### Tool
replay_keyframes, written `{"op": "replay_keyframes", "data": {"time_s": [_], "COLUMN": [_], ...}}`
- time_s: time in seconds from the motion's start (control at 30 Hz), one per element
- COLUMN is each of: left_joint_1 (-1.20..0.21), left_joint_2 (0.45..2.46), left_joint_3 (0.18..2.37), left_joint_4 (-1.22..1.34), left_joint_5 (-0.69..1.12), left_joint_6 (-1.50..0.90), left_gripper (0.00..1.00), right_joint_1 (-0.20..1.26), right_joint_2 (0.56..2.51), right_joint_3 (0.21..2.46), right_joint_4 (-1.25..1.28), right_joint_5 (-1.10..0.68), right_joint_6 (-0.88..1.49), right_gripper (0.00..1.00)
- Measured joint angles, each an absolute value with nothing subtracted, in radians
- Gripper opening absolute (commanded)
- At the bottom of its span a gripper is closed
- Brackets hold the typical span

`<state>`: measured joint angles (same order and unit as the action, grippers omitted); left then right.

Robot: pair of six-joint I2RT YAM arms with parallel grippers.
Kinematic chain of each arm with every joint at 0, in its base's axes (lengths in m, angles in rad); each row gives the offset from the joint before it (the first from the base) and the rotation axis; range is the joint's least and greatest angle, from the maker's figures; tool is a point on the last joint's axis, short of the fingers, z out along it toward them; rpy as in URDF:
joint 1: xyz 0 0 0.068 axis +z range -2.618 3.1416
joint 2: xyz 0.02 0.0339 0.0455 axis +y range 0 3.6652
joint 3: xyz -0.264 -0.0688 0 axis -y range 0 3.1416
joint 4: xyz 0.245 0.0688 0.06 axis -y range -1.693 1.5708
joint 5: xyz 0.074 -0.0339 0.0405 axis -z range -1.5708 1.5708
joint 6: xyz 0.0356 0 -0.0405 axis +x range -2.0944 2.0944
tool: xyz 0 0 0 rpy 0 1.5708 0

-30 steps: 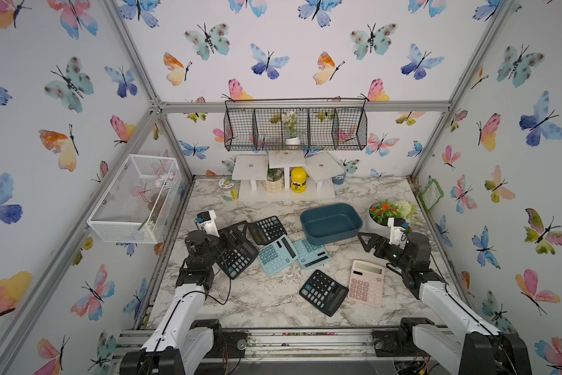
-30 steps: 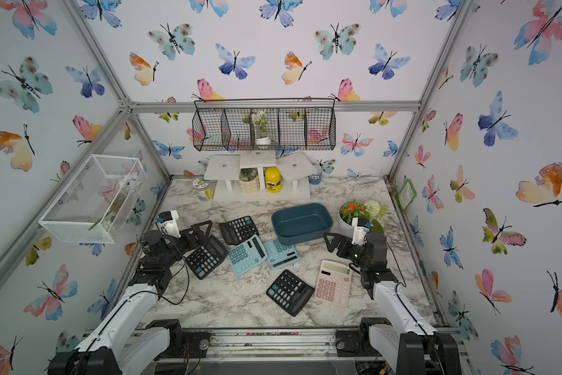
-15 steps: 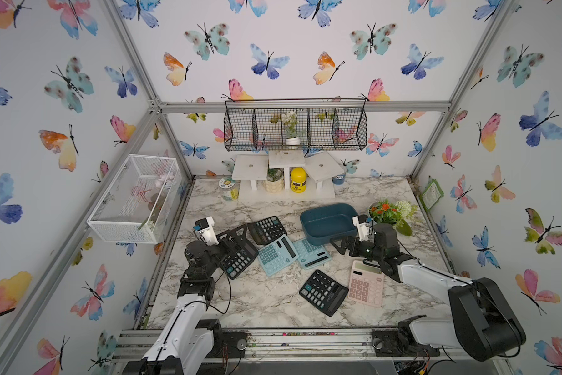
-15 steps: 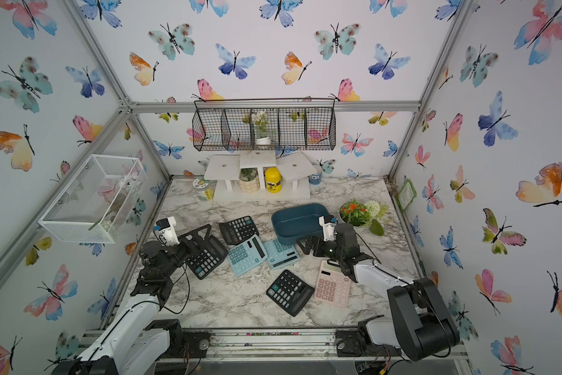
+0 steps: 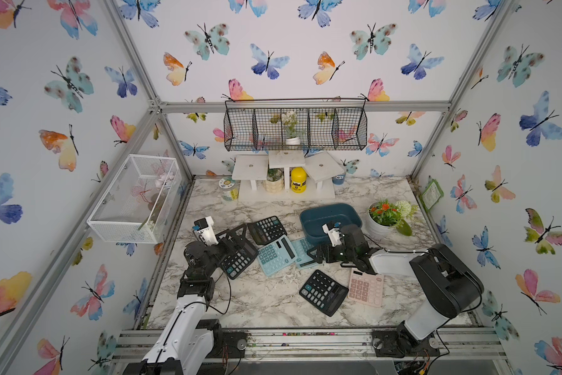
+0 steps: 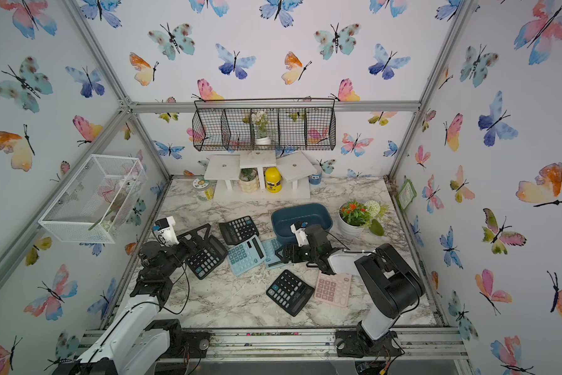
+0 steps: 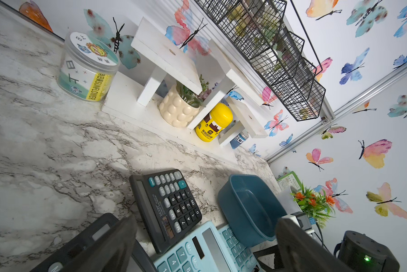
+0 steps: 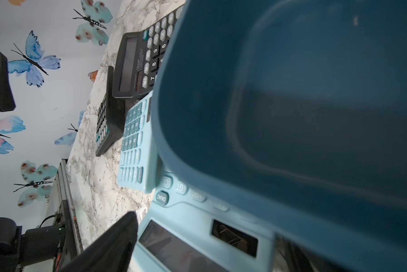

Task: Put the calculator in the storage box
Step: Move the calculator to the center of the board.

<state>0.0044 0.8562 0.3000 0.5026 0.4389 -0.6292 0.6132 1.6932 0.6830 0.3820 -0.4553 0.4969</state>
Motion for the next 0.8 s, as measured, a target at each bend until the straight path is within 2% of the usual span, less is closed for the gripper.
{"op": "replay_keyframes", "data": {"time_s": [0.57,0.7,0.8], "left_joint_1": [0.004,0.004,0.004], "left_joint_2": [0.81,0.791,0.785], "left_joint_3": [0.3,0.3,0.3], "left_joint_4": [0.504,0.504,0.504], "left_joint_5": [0.437,0.428,0.426], "left_joint_6": [-0.628,-0.625,-0.624], "left_gripper": [0.99,0.99,0.99], "right_joint_1": [0.867,0.884,0.881], "right_joint_2": [1.944,1.906,1.793], "right_joint_3": [1.013,1.014,0.981], "right_joint_4": [0.334,0.294,0.229], "right_joint_5": [-0.405,-0.36,-0.286], "right_joint_6": [0.479,0.478,0.467], "right_gripper": [0.96,0.99,1.0]}}
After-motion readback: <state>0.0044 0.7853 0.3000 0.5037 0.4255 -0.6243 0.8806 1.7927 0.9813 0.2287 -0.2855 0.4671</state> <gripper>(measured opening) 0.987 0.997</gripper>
